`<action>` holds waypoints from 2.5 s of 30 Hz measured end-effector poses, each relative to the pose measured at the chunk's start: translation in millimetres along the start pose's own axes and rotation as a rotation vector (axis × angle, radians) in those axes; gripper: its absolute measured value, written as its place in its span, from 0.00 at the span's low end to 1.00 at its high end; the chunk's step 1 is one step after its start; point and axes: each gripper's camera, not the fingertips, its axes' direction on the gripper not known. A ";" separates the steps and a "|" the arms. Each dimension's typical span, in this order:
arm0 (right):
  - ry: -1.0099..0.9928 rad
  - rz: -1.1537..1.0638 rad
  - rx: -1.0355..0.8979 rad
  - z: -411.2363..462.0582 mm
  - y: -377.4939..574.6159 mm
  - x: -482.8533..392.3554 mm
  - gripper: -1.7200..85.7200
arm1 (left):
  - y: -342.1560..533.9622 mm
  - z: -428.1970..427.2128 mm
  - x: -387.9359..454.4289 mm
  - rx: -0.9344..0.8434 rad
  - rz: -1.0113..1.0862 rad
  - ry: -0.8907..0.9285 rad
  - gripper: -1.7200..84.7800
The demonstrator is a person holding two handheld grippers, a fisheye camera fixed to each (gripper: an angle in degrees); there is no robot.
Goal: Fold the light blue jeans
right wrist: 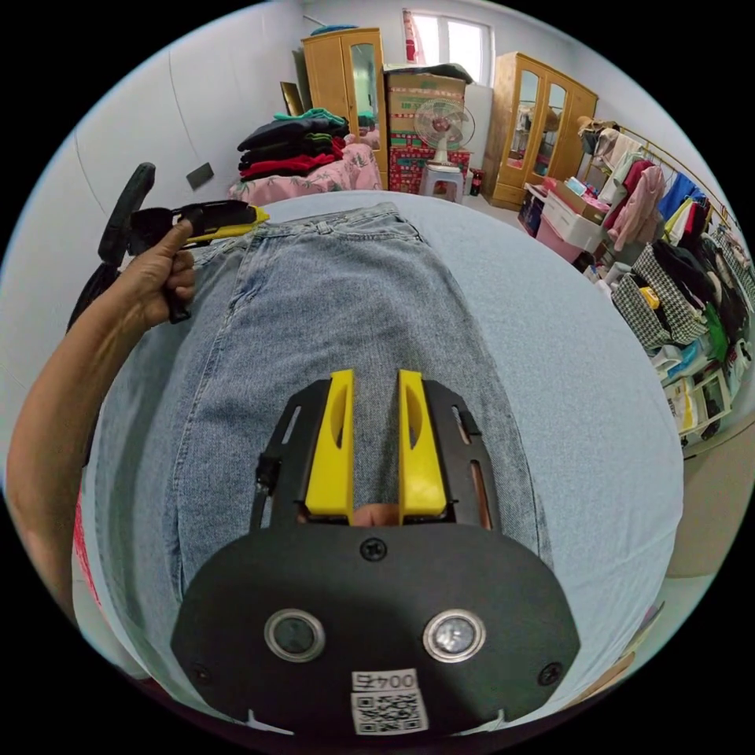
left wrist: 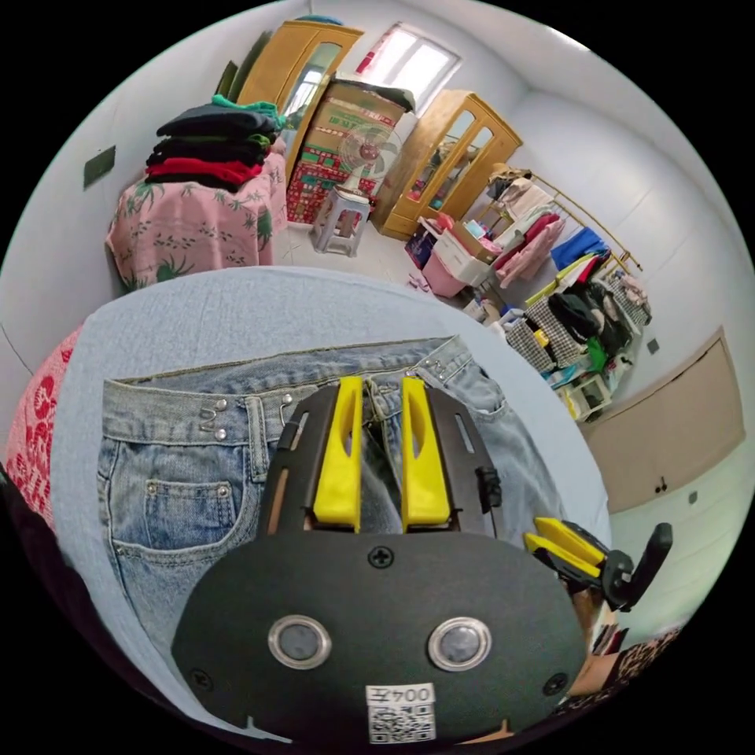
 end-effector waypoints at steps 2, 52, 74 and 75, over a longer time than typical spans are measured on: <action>0.003 0.000 0.000 2.1 0.1 0.2 0.12 | -0.1 3.1 1.7 -0.007 0.012 -0.009 0.10; -0.001 0.016 0.003 99.6 48.9 41.7 0.11 | 170.9 6.6 -4.3 -0.145 0.228 -0.236 0.02; 0.051 -0.006 -0.005 176.3 139.8 74.7 0.11 | 677.7 -172.8 32.9 -0.161 -0.082 -0.185 0.02; 0.049 -0.007 -0.005 180.8 146.3 78.0 0.11 | 687.6 -171.1 36.8 -0.140 -0.030 -0.209 0.02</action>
